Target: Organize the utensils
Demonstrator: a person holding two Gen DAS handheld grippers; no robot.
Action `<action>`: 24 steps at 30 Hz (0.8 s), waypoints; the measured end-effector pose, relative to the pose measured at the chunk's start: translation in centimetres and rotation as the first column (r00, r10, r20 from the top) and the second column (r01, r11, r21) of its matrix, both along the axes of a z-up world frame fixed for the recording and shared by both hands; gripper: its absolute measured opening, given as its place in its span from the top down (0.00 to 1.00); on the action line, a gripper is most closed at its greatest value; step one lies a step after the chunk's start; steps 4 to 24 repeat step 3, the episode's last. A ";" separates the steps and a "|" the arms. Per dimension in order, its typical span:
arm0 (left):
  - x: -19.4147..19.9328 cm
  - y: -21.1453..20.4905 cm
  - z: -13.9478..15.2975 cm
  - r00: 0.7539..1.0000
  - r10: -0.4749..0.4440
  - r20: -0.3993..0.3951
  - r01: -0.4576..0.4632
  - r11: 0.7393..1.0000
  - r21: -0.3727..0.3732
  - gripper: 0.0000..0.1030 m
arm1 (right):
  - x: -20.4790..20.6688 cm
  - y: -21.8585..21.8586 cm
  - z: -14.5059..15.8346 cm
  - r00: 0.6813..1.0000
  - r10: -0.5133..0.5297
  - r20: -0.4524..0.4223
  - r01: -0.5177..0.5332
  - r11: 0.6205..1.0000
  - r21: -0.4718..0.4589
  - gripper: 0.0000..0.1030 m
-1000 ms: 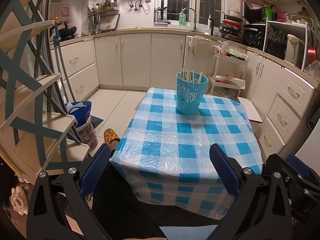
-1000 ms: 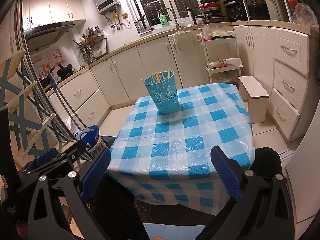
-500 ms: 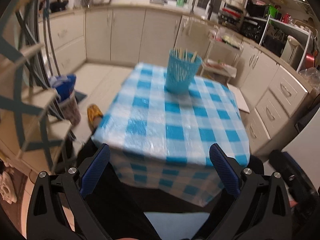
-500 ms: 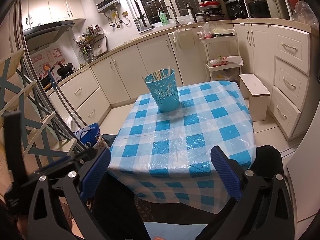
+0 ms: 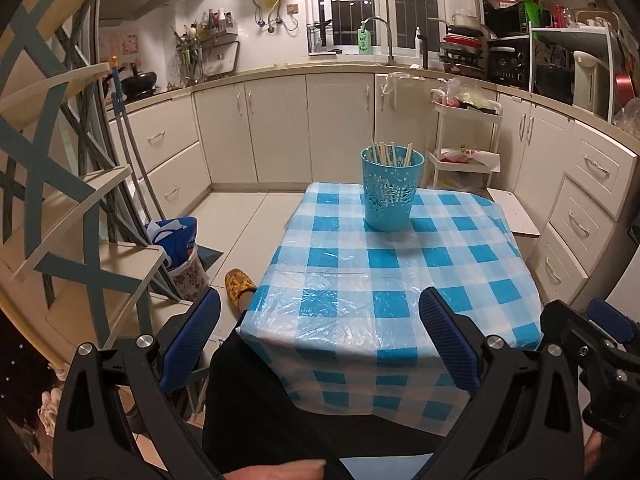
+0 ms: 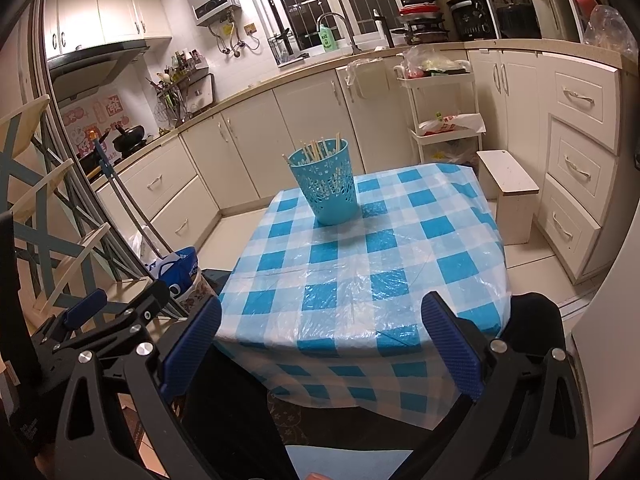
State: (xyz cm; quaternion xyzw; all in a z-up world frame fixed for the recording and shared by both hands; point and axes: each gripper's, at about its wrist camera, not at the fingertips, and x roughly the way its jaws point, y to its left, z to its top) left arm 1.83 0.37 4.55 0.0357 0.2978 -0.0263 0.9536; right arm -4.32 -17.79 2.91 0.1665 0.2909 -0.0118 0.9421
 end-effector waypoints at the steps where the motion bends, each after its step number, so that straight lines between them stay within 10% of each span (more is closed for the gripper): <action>1: 0.1 0.0 0.0 1.000 0.002 -0.003 -0.002 1.000 -0.001 0.07 | 0.0 0.0 0.0 1.000 0.001 -0.001 -0.001 1.000 -0.001 0.07; 24: 0.3 -0.1 -0.1 1.000 0.003 -0.010 -0.003 1.000 -0.001 0.07 | 0.0 0.0 0.1 1.000 0.003 -0.001 -0.003 1.000 -0.002 0.07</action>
